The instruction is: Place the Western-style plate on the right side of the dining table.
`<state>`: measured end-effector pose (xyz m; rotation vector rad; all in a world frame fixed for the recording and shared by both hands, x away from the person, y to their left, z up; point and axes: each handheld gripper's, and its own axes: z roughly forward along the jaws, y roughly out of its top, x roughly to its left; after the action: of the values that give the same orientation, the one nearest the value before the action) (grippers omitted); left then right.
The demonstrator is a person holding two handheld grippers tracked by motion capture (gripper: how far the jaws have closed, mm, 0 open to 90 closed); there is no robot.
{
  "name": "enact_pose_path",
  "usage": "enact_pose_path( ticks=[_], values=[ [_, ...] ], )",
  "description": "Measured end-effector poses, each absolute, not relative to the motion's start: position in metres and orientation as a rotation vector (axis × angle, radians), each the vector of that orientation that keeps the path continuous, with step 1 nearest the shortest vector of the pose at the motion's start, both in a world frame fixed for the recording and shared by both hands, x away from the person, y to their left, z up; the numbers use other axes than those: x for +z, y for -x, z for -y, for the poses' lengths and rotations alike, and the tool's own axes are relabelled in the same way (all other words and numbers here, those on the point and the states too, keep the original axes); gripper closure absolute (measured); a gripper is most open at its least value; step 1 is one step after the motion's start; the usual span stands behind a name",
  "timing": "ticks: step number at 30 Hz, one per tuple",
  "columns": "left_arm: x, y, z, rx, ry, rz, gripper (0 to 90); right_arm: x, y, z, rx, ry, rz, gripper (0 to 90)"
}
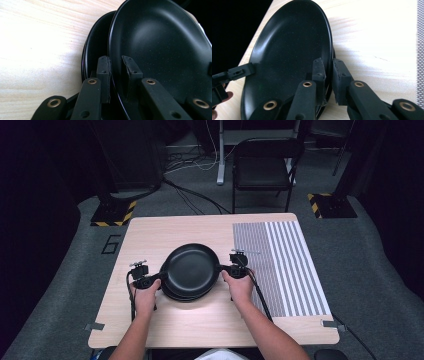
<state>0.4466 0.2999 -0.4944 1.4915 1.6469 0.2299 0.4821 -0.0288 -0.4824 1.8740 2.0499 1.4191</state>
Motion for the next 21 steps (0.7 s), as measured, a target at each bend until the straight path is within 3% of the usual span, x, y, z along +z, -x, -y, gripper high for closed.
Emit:
enact_pose_path(
  ticks=[21],
  values=[
    [-0.475,-0.44,-0.304,0.232,-1.433,-1.59,82.7,-0.475,-0.48,0.035,1.469,-1.884,-2.078,83.0]
  ],
)
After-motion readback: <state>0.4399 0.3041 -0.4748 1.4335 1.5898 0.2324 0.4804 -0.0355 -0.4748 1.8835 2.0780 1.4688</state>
